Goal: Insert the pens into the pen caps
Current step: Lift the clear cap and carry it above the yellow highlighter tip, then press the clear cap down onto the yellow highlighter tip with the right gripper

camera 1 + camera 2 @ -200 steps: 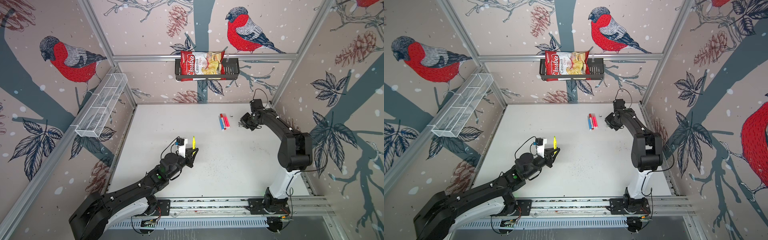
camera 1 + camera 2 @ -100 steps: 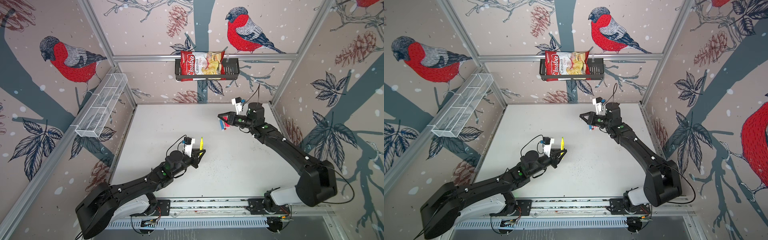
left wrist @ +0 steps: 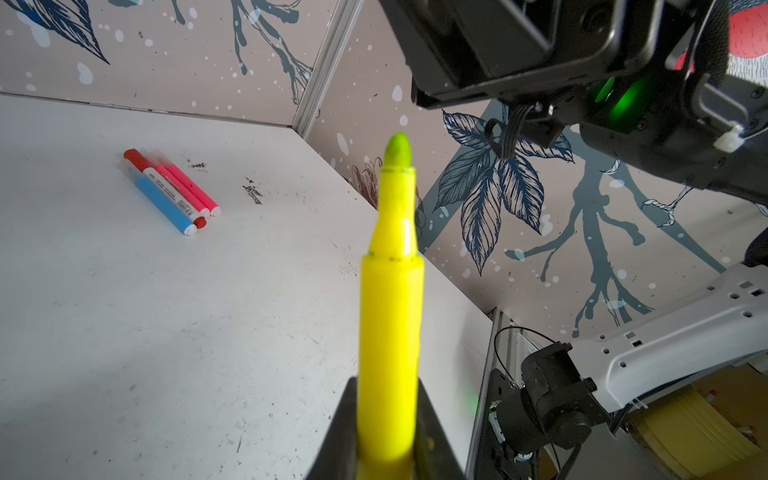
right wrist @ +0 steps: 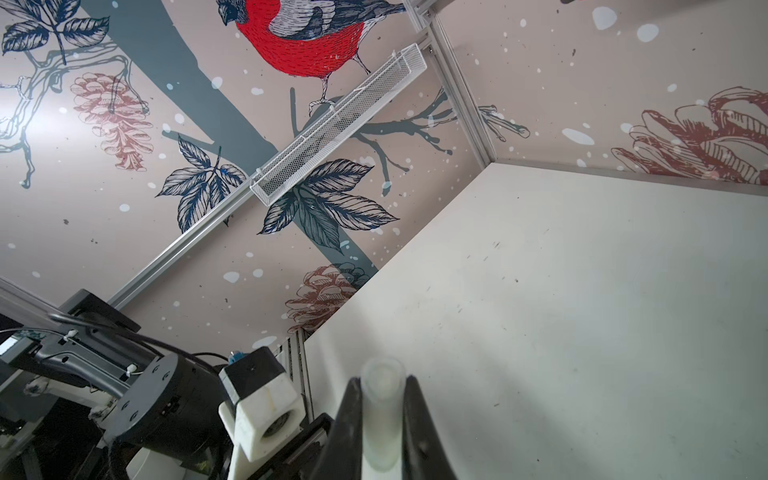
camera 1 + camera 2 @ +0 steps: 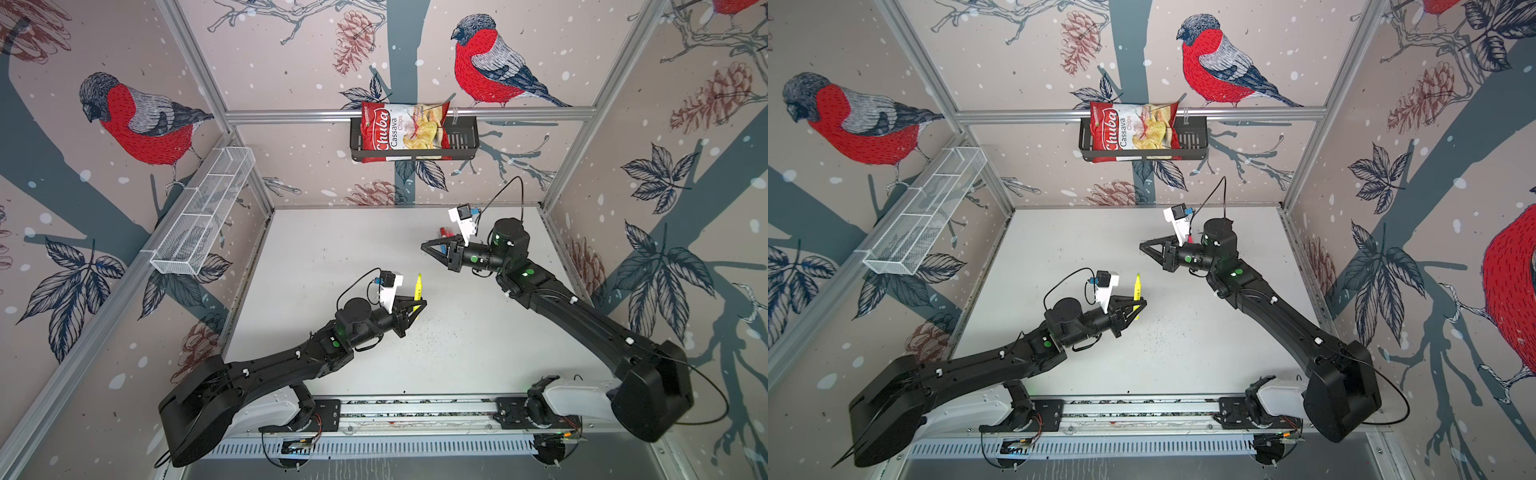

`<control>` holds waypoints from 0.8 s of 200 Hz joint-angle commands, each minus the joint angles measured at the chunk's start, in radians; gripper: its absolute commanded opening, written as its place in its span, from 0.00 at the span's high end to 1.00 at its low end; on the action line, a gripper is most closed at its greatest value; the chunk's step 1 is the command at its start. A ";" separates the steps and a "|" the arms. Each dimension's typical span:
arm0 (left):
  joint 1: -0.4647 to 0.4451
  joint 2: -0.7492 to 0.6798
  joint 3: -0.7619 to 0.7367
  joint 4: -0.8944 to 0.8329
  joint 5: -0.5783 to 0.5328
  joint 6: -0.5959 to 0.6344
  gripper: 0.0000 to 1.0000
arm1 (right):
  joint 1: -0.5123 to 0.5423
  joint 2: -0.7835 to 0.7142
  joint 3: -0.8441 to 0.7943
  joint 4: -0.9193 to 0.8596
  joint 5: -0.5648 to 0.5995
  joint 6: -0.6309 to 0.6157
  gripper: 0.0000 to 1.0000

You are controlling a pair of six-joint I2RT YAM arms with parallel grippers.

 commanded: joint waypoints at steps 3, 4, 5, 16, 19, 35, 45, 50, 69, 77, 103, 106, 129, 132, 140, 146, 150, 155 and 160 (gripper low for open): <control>0.001 -0.005 0.025 0.035 0.021 -0.003 0.86 | 0.019 -0.018 -0.017 0.062 -0.025 -0.017 1.00; 0.000 -0.004 0.025 0.036 0.021 -0.002 0.86 | 0.019 -0.019 -0.017 0.062 -0.025 -0.017 1.00; 0.000 -0.004 0.026 0.035 0.021 -0.002 0.86 | 0.021 -0.019 -0.019 0.063 -0.026 -0.017 1.00; 0.001 -0.004 0.029 0.039 0.018 -0.005 0.86 | 0.029 -0.026 -0.026 0.068 -0.026 -0.018 1.00; 0.000 -0.004 0.030 0.039 0.018 -0.004 0.86 | 0.031 -0.028 -0.029 0.069 -0.026 -0.018 1.00; -0.001 -0.004 0.033 0.042 0.016 -0.006 0.86 | 0.039 -0.031 -0.040 0.076 -0.026 -0.017 1.00; -0.001 -0.003 0.036 0.042 0.016 -0.007 0.86 | 0.044 -0.031 -0.045 0.080 -0.027 -0.015 1.00; 0.000 -0.001 0.036 0.043 0.016 -0.007 0.86 | 0.046 -0.031 -0.046 0.082 -0.028 -0.015 1.00; 0.001 -0.003 0.037 0.044 0.012 -0.007 0.86 | 0.052 -0.053 -0.050 0.081 -0.032 -0.017 1.00; 0.000 -0.005 0.037 0.044 0.009 -0.007 0.86 | 0.054 -0.059 -0.053 0.080 -0.033 -0.018 1.00; 0.000 -0.009 0.037 0.044 0.008 -0.008 0.86 | 0.058 -0.070 -0.060 0.082 -0.032 -0.017 1.00; -0.001 -0.009 0.037 0.044 0.007 -0.007 0.86 | 0.059 -0.069 -0.060 0.082 -0.032 -0.017 1.00; 0.000 -0.012 0.035 0.041 0.002 -0.007 0.86 | 0.062 -0.075 -0.058 0.080 -0.032 -0.018 1.00; 0.000 -0.012 0.036 0.043 0.001 -0.007 0.86 | 0.062 -0.076 -0.059 0.080 -0.032 -0.018 1.00; -0.001 -0.014 0.037 0.043 0.001 -0.007 0.86 | 0.064 -0.075 -0.060 0.079 -0.032 -0.019 1.00; 0.000 -0.015 0.037 0.040 0.002 -0.007 0.86 | 0.064 -0.077 -0.062 0.079 -0.032 -0.021 1.00; -0.001 -0.017 0.037 0.039 0.002 -0.006 0.86 | 0.064 -0.076 -0.063 0.079 -0.031 -0.021 1.00; -0.001 -0.018 0.038 0.037 0.002 -0.007 0.86 | 0.064 -0.076 -0.064 0.079 -0.032 -0.020 1.00; 0.000 -0.020 0.041 0.036 0.001 -0.004 0.86 | 0.064 -0.076 -0.064 0.080 -0.033 -0.021 1.00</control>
